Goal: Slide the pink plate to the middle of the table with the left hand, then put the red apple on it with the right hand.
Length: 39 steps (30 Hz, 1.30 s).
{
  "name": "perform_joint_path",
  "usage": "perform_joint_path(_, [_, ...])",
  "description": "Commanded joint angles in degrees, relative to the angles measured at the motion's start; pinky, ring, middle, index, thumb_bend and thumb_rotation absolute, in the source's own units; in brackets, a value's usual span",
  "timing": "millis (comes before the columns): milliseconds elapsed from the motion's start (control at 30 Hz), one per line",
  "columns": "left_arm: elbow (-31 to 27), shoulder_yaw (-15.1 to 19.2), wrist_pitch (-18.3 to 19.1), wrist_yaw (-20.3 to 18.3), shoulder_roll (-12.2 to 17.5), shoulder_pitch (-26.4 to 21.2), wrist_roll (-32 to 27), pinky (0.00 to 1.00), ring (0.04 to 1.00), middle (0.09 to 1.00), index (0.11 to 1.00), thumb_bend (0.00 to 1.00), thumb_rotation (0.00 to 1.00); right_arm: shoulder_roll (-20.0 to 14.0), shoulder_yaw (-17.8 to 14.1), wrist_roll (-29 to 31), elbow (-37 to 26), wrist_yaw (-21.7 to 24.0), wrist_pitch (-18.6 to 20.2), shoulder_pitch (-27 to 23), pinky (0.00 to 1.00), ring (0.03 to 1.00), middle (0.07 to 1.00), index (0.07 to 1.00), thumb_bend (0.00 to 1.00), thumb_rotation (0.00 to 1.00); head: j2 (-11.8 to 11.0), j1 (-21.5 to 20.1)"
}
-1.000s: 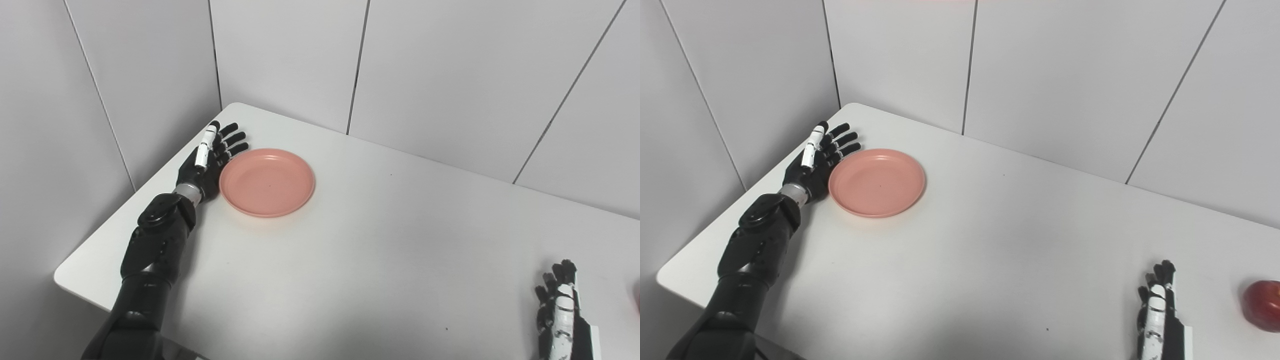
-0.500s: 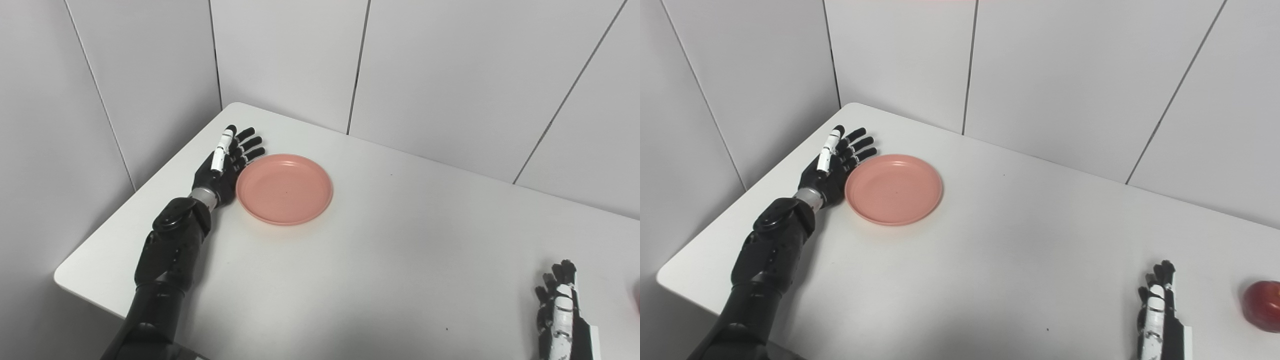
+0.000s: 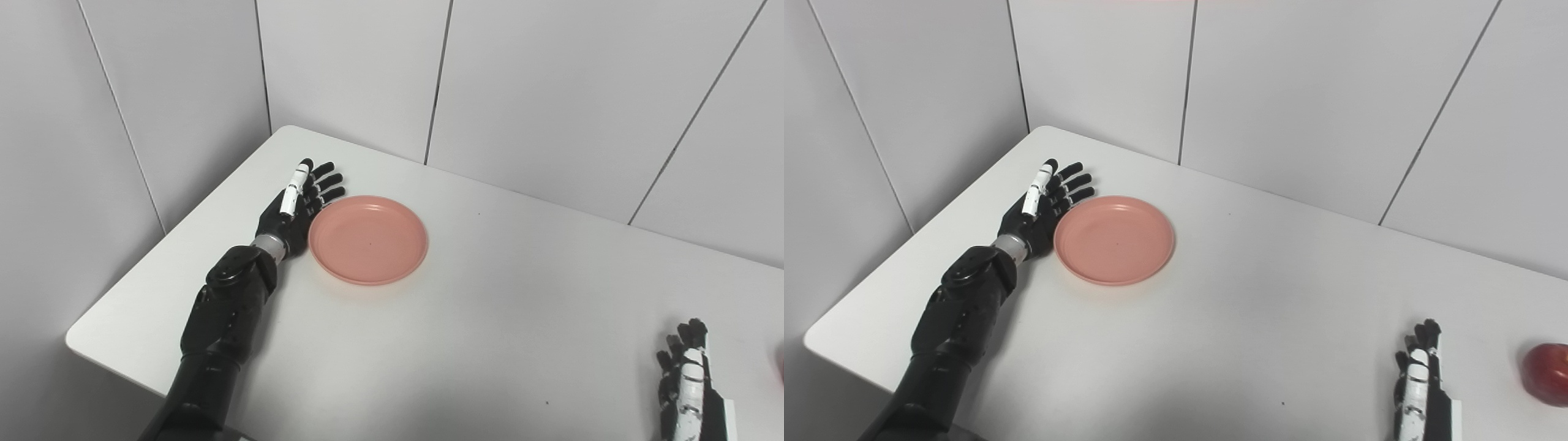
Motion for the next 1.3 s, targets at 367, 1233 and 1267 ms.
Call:
perform_joint_path(367, [-2.47, -0.53, 0.37, 1.46, -2.16, 0.34, -0.13, 0.89, 0.868, 0.869, 0.849, 0.36, 1.00, 0.61, 0.06, -0.46, -0.14, 0.04, -0.50, 0.59, 1.00, 0.993, 1.000, 1.000, 0.18, 1.00, 0.32, -0.41])
perform_joint_path(1233, [-4.11, -1.42, 0.05, 0.87, -5.01, 2.20, -0.24, 0.89, 0.870, 0.877, 0.863, 0.34, 1.00, 1.23, -0.08, -0.94, -0.04, -0.46, -0.71, 0.54, 1.00, 0.985, 0.990, 0.989, 0.20, 1.00, 0.85, -1.22])
perform_joint_path(1267, [-4.33, -1.45, 0.11, 0.85, -5.18, 2.34, -0.27, 0.89, 0.871, 0.878, 0.864, 0.35, 1.00, 1.33, -0.16, -0.67, 0.05, -0.45, -0.62, 0.48, 1.00, 0.985, 0.990, 0.989, 0.20, 1.00, 0.87, -1.27])
